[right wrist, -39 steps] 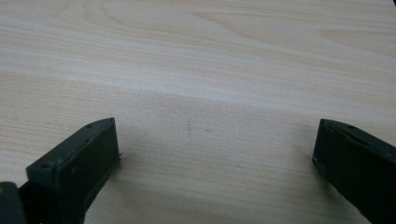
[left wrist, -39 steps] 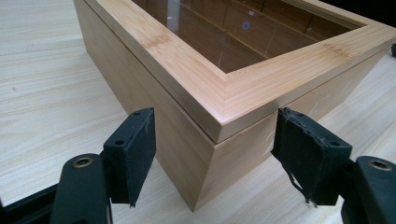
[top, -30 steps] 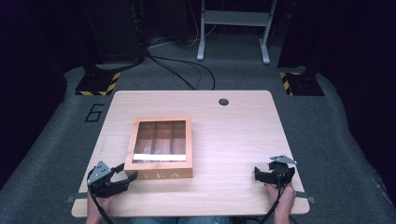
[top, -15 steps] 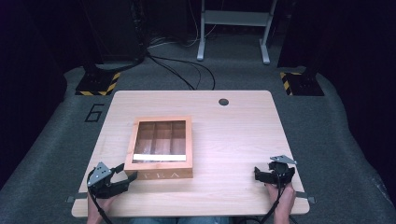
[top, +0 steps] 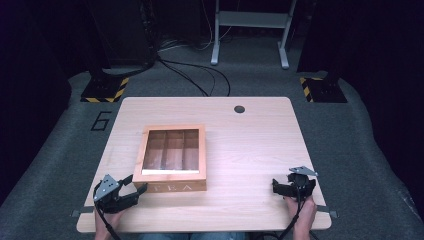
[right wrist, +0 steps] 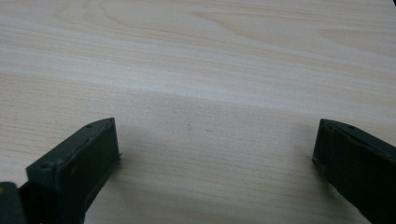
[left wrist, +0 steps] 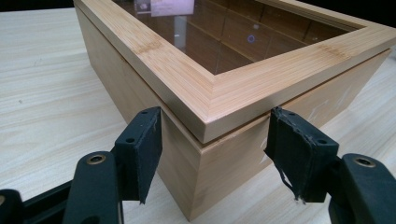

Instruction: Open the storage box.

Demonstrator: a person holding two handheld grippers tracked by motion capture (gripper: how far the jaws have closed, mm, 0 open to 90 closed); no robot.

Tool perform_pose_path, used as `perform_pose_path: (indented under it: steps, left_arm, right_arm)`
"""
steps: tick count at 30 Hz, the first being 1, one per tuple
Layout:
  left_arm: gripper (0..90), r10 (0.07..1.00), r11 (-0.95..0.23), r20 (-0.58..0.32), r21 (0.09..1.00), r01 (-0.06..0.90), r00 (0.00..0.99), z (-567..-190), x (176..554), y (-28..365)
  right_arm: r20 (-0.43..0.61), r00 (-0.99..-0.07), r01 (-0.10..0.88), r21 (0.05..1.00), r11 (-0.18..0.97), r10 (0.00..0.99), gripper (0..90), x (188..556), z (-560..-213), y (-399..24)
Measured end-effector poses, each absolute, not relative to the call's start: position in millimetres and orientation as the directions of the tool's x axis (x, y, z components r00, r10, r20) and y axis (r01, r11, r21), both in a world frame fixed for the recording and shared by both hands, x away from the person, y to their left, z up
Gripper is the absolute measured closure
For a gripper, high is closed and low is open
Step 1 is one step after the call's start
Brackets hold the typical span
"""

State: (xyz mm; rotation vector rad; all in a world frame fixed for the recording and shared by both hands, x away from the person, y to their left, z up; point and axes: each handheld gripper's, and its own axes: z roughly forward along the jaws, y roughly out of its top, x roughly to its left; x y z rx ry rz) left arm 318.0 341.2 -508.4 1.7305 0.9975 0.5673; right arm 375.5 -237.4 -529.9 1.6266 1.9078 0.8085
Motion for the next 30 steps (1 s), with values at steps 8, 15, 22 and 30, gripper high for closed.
perform_pose_path:
  steps: [8, 15, 22, 30]
  left_arm:
    - [35.7, 0.836, -0.135, -0.078, 0.930, 0.342, 0.543, -508.5, 316.5, 340.6]
    - [35.7, 0.839, -0.137, -0.058, 0.940, 0.313, 0.541, -507.2, 316.8, 340.5]
    - [35.6, 0.840, -0.146, -0.034, 0.947, 0.285, 0.541, -505.0, 316.4, 339.8]
    - [35.4, 0.837, -0.141, -0.034, 0.951, 0.274, 0.547, -501.4, 318.0, 338.4]
  right_arm:
    - [0.003, -0.159, 0.689, 0.717, 0.109, 0.987, 0.0, 375.5, -529.9, -237.3]
    - [0.003, -0.159, 0.689, 0.717, 0.109, 0.987, 0.0, 375.5, -529.9, -237.3]
    - [0.003, -0.159, 0.689, 0.717, 0.109, 0.987, 0.0, 375.5, -529.9, -237.4]
    - [0.003, -0.159, 0.689, 0.717, 0.109, 0.987, 0.0, 375.6, -529.9, -237.4]
